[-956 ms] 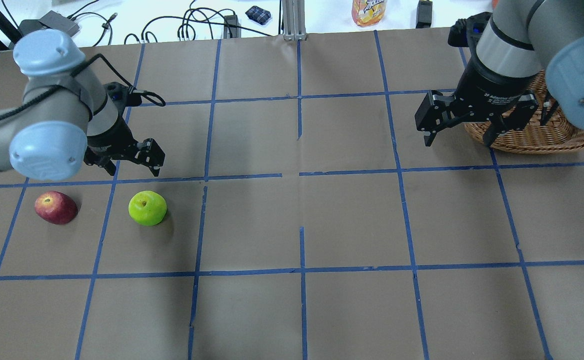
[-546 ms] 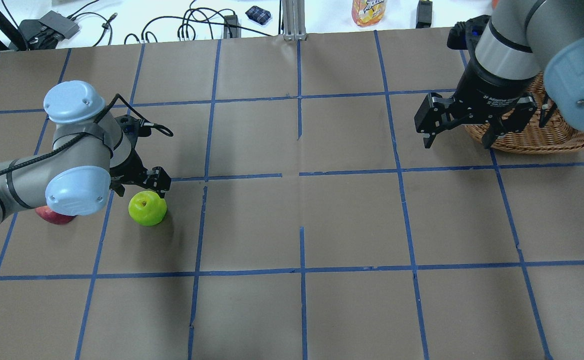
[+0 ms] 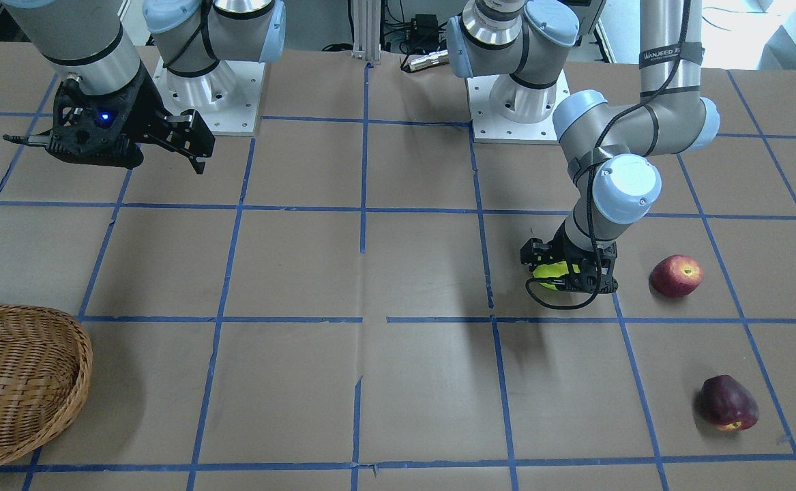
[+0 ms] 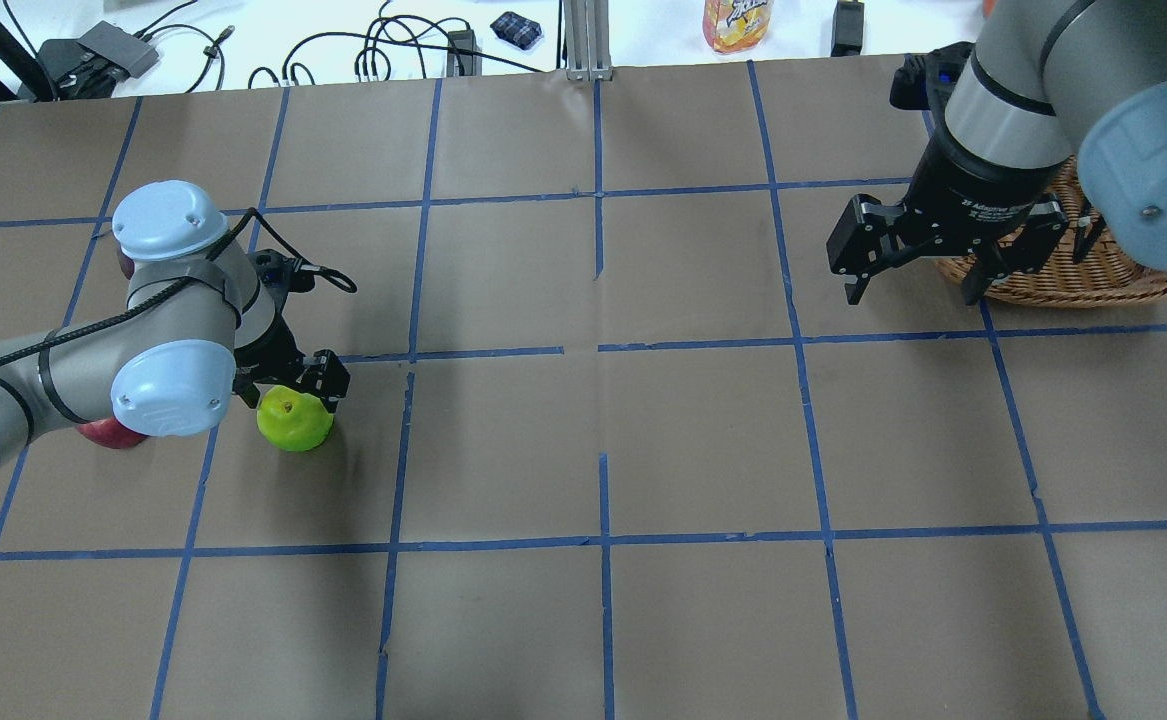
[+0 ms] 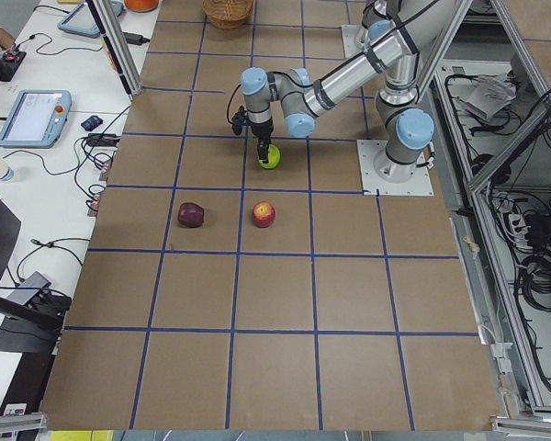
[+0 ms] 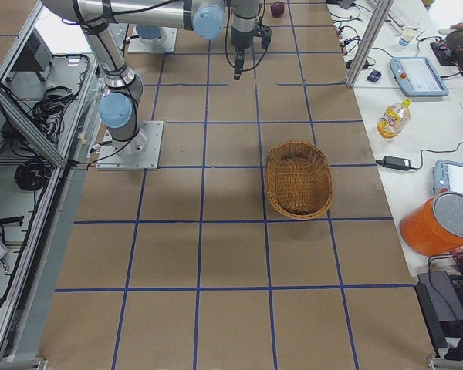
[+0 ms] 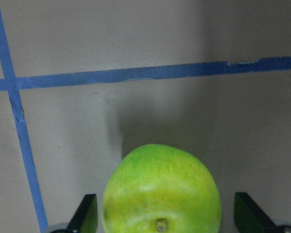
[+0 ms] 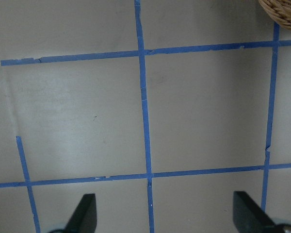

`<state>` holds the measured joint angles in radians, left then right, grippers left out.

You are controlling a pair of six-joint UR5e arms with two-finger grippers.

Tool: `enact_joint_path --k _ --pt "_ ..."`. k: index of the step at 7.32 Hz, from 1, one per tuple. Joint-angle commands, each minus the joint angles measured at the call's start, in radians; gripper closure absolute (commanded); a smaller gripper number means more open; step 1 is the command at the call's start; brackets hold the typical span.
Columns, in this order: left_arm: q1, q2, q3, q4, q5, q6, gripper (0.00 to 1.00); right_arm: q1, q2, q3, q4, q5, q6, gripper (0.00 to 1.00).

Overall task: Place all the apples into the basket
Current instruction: 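Close the left gripper around the green apple, then carry the green apple to the table center and release it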

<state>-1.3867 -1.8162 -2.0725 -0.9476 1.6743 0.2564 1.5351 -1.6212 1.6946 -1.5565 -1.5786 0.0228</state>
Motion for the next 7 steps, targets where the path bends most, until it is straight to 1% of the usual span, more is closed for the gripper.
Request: enact_joint_path --k 1,2,3,4,5,6,7 --pt "0.003 -0.02 0.0 0.001 -0.001 0.006 0.05 -0.001 0.004 0.0 0.001 -0.001 0.0 0.0" --pt "0.009 -0.025 0.003 0.003 -0.002 -0.006 0.37 -0.004 0.006 0.0 -0.004 0.005 0.002 0.0" --pt "0.009 -0.029 0.018 0.001 -0.007 -0.044 0.58 -0.007 0.012 0.0 -0.002 0.005 0.002 0.0" --pt "0.008 -0.037 0.082 -0.022 -0.028 -0.181 0.62 -0.007 0.02 0.0 -0.011 -0.003 0.002 0.0" --pt "-0.003 -0.038 0.166 -0.146 -0.127 -0.326 0.62 -0.009 0.033 0.0 -0.014 -0.004 0.003 0.0" --pt "-0.047 -0.052 0.217 -0.189 -0.216 -0.453 0.64 -0.009 0.059 0.0 -0.011 -0.004 0.003 0.0" --pt "-0.133 -0.078 0.238 -0.162 -0.231 -0.586 0.65 -0.012 0.09 0.0 -0.005 -0.001 0.002 0.0"
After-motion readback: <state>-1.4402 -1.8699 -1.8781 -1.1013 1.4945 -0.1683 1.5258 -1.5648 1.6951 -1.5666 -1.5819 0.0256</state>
